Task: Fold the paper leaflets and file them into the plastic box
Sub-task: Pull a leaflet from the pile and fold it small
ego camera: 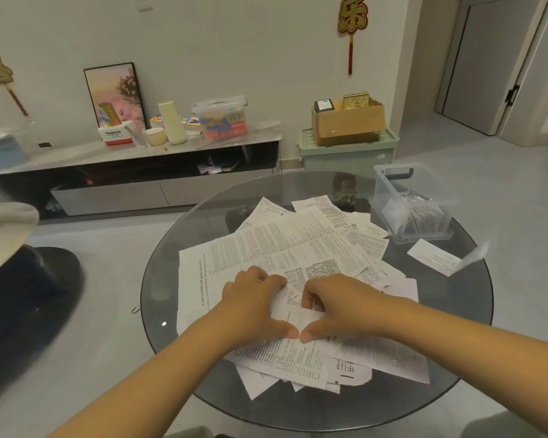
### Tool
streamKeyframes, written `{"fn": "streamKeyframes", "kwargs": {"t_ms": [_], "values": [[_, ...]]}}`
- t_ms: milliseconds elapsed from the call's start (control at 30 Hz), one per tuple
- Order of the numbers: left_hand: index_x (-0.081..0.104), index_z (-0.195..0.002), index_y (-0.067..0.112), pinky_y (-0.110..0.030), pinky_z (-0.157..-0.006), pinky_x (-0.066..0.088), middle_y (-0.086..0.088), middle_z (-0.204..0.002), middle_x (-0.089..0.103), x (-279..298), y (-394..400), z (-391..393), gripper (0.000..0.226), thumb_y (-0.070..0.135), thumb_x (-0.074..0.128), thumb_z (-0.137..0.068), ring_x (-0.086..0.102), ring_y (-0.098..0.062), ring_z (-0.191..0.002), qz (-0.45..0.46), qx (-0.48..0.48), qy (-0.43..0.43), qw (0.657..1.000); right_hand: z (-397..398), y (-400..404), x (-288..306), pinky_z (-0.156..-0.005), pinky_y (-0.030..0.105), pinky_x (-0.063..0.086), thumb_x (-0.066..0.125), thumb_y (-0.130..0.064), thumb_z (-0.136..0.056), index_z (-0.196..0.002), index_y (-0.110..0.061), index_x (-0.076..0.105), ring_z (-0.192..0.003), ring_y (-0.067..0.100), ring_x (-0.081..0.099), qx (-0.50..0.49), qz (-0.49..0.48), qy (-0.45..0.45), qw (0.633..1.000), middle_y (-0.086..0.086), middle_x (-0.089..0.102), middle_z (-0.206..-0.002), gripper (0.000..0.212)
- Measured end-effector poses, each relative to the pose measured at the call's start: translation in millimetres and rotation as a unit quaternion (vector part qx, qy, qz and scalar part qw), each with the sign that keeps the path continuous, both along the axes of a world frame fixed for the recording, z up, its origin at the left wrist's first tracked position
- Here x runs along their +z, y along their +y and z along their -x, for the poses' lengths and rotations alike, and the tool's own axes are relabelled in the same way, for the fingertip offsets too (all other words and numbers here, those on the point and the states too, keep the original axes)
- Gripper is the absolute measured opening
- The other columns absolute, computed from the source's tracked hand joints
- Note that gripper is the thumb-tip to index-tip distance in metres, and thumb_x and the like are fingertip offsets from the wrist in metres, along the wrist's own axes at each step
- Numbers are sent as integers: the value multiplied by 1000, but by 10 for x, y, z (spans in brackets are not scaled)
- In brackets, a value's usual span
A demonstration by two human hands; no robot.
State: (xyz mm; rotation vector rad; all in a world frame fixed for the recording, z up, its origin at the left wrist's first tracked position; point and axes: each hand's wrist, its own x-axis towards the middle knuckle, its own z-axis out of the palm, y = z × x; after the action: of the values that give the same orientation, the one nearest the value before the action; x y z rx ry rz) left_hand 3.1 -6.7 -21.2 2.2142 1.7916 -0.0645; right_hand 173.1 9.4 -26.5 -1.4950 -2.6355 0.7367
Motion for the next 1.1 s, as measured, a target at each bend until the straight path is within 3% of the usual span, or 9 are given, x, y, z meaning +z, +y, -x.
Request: {"fn": "streamKeyframes", "kwargs": {"t_ms": [233,367,533,600,700,733,800,933,1100], "values": [[29,-143,35,-31,-111,15,8,-148,19,75,5,-91,66,50,59,-86,17,-14,-135,-132,-23,-88,987,-84,9,78,-58,19,33,62,-29,-88,-106,-23,48,-75,10,47,-126,-4,119,985,-13,46,-78,23],[30,-143,37,-34,-117,19,17,-151,19,53,-2,-111,67,59,53,-84,16,-8,-140,-109,-69,-141,982,-281,61,136,-54,24,41,56,-17,-90,-104,-27,51,-56,12,54,-224,0,205,953,-2,59,-65,18],[28,-144,38,-29,-115,21,20,-151,24,-8,-27,-126,82,68,59,-74,21,-2,-138,-36,-125,-122,984,-414,-26,224,-43,18,41,54,-5,-91,-96,-7,70,-44,9,60,-245,201,330,889,7,66,-67,17],[44,-136,35,-21,-107,31,20,-137,45,5,-27,-133,63,54,66,-79,39,2,-125,-33,-116,-152,981,-452,-32,233,-42,19,43,54,-3,-90,-99,0,68,-51,15,65,-254,281,369,849,20,65,-86,16],[65,-86,31,-14,-73,44,18,-83,64,62,13,-166,6,30,61,-89,55,5,-79,-61,-59,-221,972,-494,-25,245,-39,20,44,51,-5,-92,-101,6,63,-52,19,66,-297,337,432,782,19,68,-78,18],[61,-71,26,-15,-61,39,14,-67,57,60,40,-169,19,27,58,-90,49,2,-63,-82,-39,-230,969,-498,-17,246,-40,20,44,48,-6,-93,-102,5,61,-53,19,66,-310,330,446,772,17,69,-73,19],[58,-66,15,-16,-51,32,5,-59,51,79,89,-174,26,26,59,-89,42,-3,-52,-98,5,-249,964,-503,-11,239,-40,21,41,45,-9,-94,-105,-1,60,-51,18,65,-314,262,431,805,13,71,-69,20],[63,-85,20,-26,-64,45,5,-80,64,80,183,-193,11,30,67,-84,60,-11,-74,-95,55,-281,953,-484,-21,164,-49,20,43,53,-12,-88,-105,-23,55,-49,8,56,-267,32,289,919,-2,67,-64,21],[49,-121,34,-14,-69,41,17,-98,53,49,275,-250,51,32,75,-78,53,-2,-85,-98,70,-292,949,-411,-12,49,-70,27,46,61,-24,-86,-120,-31,46,-73,3,49,-182,-125,184,958,-10,51,-96,38]]}}
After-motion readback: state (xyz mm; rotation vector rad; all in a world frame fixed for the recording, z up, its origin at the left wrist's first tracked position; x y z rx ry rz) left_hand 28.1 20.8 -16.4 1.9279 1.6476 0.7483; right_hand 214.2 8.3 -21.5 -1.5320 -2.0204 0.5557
